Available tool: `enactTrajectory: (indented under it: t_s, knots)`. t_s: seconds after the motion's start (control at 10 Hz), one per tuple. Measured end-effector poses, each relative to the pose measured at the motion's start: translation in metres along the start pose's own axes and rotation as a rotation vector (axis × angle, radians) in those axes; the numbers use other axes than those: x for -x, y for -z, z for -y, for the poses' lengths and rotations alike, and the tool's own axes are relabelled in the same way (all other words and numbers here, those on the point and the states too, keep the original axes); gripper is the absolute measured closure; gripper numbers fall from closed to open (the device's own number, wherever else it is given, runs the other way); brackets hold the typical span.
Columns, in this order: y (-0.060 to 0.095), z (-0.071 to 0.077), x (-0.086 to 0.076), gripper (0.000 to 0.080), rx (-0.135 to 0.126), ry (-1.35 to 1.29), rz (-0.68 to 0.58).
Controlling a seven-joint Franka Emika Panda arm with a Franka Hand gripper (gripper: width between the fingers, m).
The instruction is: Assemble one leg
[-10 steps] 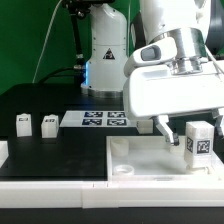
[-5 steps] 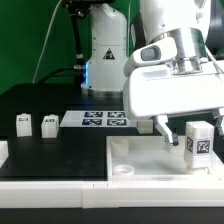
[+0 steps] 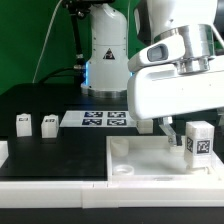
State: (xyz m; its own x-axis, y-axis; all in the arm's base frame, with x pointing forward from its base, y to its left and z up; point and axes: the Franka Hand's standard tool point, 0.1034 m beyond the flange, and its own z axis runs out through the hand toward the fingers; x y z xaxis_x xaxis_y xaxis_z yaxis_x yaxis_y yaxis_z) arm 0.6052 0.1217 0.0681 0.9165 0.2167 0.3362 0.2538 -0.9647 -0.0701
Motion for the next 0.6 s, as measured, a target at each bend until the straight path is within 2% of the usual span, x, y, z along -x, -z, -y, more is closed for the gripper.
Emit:
enactTrajectory:
  t_s: [0.1,0.2,0.4,0.6]
  knots:
    - [-0.002,0.001,0.004,0.0150,-0.025,-0.009,0.113]
    - [0.001,0.000,-0.001,0.0150,-0.043,-0.018,0.195]
    - [0.001,-0.011,-0.006,0.0150,-0.028,-0.041,0.169]
    - [0.001,-0.010,-0.005,0.0150,-0.029,-0.039,0.171]
